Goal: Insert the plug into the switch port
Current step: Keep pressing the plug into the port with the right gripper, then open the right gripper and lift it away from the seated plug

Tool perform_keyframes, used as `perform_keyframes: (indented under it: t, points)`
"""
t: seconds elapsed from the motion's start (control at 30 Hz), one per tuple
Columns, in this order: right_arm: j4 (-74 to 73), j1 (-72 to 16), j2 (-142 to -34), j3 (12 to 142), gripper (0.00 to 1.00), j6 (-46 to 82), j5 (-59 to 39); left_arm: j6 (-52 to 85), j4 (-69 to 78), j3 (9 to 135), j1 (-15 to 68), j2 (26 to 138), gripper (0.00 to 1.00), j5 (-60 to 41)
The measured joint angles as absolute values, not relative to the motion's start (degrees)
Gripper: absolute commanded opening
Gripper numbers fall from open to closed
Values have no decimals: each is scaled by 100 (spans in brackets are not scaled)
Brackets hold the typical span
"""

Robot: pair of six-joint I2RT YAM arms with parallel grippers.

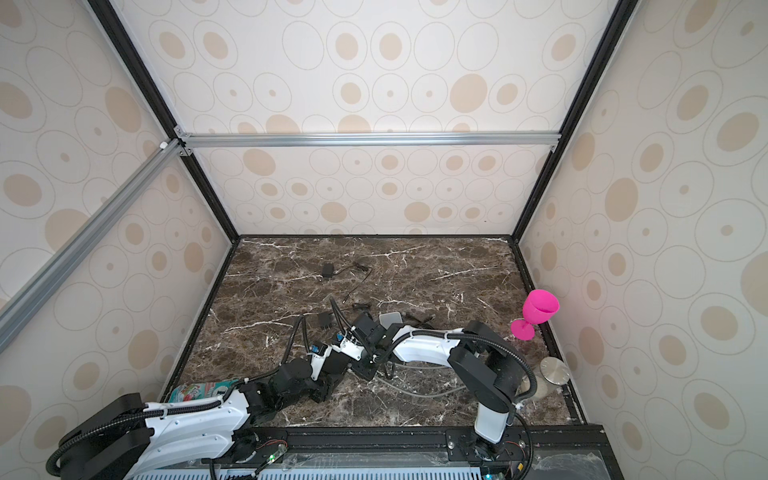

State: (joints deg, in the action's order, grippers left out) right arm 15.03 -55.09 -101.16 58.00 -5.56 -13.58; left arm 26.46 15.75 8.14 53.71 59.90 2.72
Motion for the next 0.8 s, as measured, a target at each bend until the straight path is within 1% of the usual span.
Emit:
perform_keyframes:
  t: [0.13, 0.33, 0.43, 0.53, 0.7, 0.8]
  points:
    - [2064, -5520, -10189, 6180, 0, -473, -1382, 2617, 1599, 814, 5371, 5990, 0, 237]
    - [3527, -5524, -10248, 6993, 0, -740, -1306, 2718, 1802, 840, 5371, 5992, 0, -123]
    - [4154, -5507, -10372, 7459, 0, -836, -1181, 2766, 1949, 873, 5371, 6018, 0, -148]
    - [4206, -5505, -10442, 7481, 0, -849, -1201, 2781, 1949, 873, 5371, 6029, 0, -178]
    - [3992, -5505, -10733, 7347, 0, -803, -1441, 2740, 1695, 871, 5371, 6064, 0, -224]
    - [3798, -5502, -10731, 7216, 0, -781, -1509, 2602, 1656, 871, 5374, 6064, 0, -196]
